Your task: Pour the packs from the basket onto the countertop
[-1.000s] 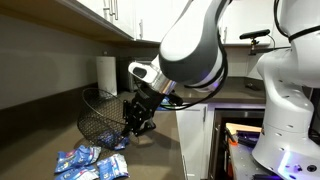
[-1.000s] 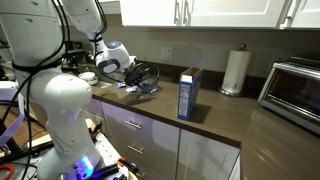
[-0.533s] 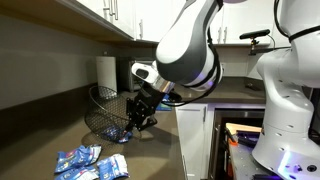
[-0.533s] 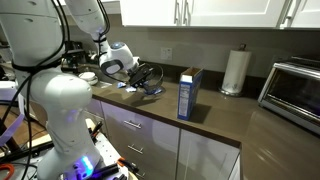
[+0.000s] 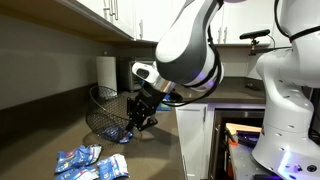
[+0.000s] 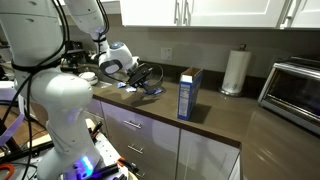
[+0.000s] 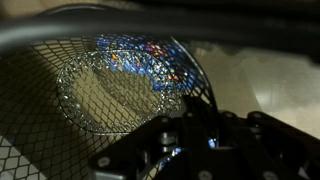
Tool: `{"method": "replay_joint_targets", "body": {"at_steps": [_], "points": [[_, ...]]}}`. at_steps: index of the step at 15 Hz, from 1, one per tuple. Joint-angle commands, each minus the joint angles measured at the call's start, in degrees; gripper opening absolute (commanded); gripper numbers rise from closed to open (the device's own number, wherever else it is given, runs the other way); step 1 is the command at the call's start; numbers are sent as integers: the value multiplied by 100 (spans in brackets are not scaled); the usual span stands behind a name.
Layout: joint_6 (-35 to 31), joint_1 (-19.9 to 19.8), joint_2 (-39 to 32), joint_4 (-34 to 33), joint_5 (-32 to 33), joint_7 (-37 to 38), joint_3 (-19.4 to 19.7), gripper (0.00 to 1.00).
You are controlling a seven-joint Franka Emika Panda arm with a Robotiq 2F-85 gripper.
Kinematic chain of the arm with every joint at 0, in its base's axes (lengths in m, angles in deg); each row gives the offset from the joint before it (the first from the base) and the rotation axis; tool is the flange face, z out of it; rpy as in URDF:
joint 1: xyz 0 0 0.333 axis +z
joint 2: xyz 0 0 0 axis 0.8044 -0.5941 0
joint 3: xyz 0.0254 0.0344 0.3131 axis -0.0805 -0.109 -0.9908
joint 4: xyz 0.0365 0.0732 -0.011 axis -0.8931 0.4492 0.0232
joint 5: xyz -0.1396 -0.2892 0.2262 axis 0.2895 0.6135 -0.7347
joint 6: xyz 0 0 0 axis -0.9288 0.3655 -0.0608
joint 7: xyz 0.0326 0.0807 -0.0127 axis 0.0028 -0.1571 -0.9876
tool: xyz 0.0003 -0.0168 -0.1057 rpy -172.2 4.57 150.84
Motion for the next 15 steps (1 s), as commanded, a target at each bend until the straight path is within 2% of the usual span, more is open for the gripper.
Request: {"method": "replay_joint_targets", "body": {"at_steps": [1, 6, 15], "points": [[61, 29, 6, 12, -54, 5, -9, 3], [232, 153, 103, 61, -201, 39, -65, 3], [-74, 618, 204, 168, -901, -39, -180, 3]]}}
